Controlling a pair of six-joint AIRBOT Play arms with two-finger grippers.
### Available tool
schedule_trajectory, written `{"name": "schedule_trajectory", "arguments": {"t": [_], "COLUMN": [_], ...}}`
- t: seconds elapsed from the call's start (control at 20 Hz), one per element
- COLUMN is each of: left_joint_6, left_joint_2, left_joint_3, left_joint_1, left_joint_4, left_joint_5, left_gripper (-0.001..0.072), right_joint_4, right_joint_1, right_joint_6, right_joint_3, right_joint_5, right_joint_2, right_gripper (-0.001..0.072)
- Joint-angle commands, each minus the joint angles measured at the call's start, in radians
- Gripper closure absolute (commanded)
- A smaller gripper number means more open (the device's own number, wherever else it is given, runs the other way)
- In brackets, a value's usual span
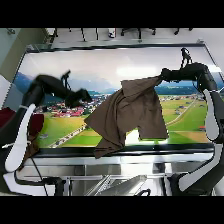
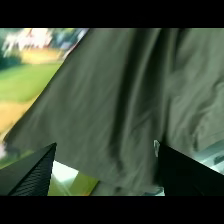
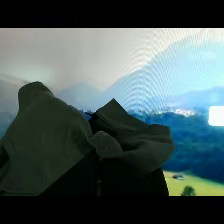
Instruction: Fold the shirts.
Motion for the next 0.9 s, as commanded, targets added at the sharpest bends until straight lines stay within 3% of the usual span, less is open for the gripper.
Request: {"name": "schedule_trajectory", "arguments": {"t": [0.0,0.45,0.65,0.75,0.85], "left_joint_6": [-0.009,0.022,0.023,0.031,0.053], "left_joint_2": [0.105,-0.023,-0.055,-0.057,-0.057], "left_joint_3": [-0.315,-0.384,-0.359,-0.303,-0.223], "left_joint_1": [0.003,-0.008,-0.01,-0.011,-0.011], "left_joint_4": [-0.004,-0.122,-0.127,-0.127,-0.127], "left_joint_5": [-0.143,-0.37,-0.473,-0.5,-0.496], "left_gripper": [0.0019,0.0021,0.0552,0.0678,0.0688], "right_joint_4": [0.0,0.003,0.002,0.003,0.003], "right_joint_1": [-0.003,-0.003,-0.004,-0.004,-0.004], "right_joint_6": [-0.007,-0.007,-0.007,-0.002,0.032], "right_joint_3": [0.001,0.001,0.001,0.0,0.0], "right_joint_5": [-0.027,-0.064,-0.072,-0.079,-0.077], "right_joint_2": [-0.001,-0.001,-0.001,-0.001,-0.001], "right_gripper": [0.0693,0.0692,0.0693,0.0693,0.0693]}}
